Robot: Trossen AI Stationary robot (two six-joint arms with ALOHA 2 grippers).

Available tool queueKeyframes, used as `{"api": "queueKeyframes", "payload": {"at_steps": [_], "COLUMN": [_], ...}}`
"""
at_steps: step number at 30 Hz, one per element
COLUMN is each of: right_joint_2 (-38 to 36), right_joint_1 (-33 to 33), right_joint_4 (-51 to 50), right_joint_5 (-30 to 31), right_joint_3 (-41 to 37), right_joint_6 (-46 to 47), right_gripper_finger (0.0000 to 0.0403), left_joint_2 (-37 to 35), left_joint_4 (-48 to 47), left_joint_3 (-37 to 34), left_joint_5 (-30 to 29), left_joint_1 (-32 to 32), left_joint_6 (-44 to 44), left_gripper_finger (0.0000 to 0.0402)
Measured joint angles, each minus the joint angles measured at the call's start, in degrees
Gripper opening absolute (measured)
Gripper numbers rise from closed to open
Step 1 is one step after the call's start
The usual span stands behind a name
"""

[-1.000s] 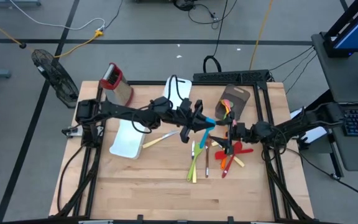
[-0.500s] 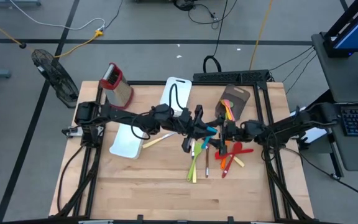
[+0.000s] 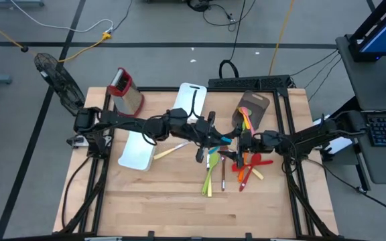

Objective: Pick & Place Kitchen Items
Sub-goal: Put the blue spatula into the black bin

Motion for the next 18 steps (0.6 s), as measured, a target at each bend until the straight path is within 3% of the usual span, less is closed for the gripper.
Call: {"api": "queueKeyframes", "payload": {"at_steps": [18], "right_joint_2": [0.8], "right_joint_1": [0.0], "right_joint_4": [5.2], "right_joint_5": [-3.2], "right_joint_3": [0.2], "right_joint_6": [1.3], "right_gripper_finger": [0.0288], "left_joint_2": [2.4], "left_joint_4": [5.4], "left_joint_3": [0.0], "left_joint_5": [-1.5], "left_joint_1": [-0.4], "left_joint_6": [3.1], "left_gripper_finger": [0.0008]}}
